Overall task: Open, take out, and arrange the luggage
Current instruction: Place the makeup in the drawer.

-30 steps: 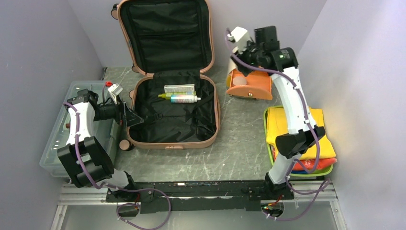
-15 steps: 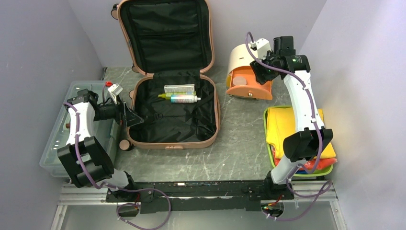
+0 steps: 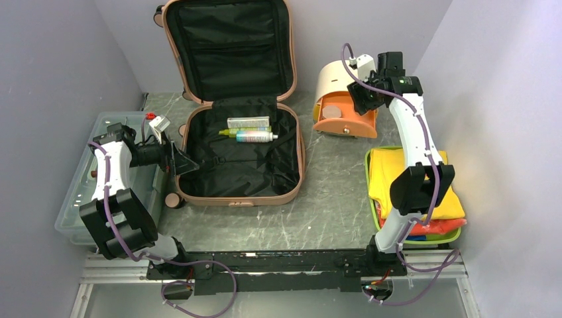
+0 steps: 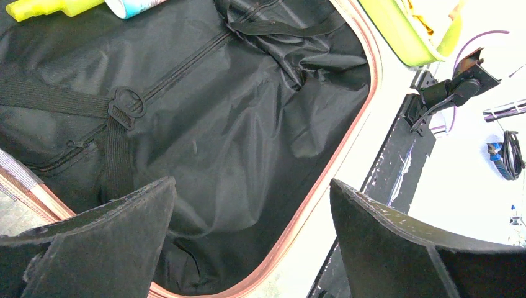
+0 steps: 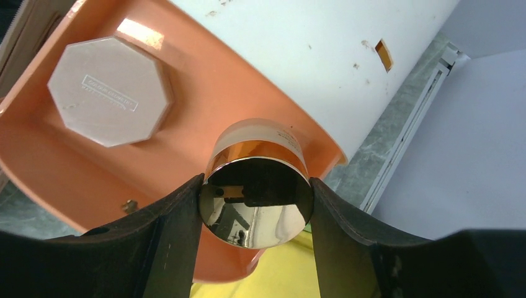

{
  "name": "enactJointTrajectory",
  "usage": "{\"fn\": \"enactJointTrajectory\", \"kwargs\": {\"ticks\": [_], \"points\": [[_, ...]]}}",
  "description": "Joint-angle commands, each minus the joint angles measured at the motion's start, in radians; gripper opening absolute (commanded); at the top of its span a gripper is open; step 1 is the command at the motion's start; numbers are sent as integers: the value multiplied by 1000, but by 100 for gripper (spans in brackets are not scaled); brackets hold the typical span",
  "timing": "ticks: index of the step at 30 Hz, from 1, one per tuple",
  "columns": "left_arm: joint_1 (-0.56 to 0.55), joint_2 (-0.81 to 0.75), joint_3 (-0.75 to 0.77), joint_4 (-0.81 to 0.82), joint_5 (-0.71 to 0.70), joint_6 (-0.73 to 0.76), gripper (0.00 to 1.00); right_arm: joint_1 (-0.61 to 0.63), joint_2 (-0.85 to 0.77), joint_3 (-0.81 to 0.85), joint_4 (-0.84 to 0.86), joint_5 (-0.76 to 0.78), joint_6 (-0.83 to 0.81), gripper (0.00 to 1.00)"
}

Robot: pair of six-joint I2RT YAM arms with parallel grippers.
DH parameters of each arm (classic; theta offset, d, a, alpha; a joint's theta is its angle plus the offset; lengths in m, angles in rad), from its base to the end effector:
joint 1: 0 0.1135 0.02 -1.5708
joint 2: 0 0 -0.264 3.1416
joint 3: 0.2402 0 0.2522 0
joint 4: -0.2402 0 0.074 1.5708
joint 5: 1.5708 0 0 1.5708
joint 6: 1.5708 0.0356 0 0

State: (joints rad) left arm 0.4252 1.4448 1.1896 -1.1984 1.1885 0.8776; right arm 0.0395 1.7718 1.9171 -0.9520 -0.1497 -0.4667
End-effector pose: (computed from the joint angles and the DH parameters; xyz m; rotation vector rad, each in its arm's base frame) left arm 0.2406 0.0727 0.2849 0.5560 2.0420 -1.0611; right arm 0.3814 0.0204 0.3882 -0.6612 2.2718 -0.0281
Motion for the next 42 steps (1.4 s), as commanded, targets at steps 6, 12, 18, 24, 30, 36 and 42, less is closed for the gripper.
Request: {"fn": "enactJointTrajectory", "kwargs": {"ticks": [6, 12, 18, 24, 30, 36, 42], "points": [[6, 0, 18, -7, 34, 17, 99, -16, 49, 14, 78, -3, 23, 2], [6, 3, 18, -7, 33, 15, 100, -20, 68, 21, 66, -14, 22, 17], [6, 6, 21, -7, 34, 14, 99, -20, 68, 35, 59, -16, 22, 38], [6, 11, 23, -7, 33, 13, 99, -22, 57, 63, 54, -11, 21, 51], [6, 12, 23, -6, 33, 11, 100, -23, 48, 83, 45, -13, 20, 64], [5, 12, 23, -7, 32, 13, 99, -23, 52, 85, 40, -14, 20, 68], [6, 11, 24, -5, 31, 9, 99, -24, 28, 109, 30, -15, 18, 69]]}}
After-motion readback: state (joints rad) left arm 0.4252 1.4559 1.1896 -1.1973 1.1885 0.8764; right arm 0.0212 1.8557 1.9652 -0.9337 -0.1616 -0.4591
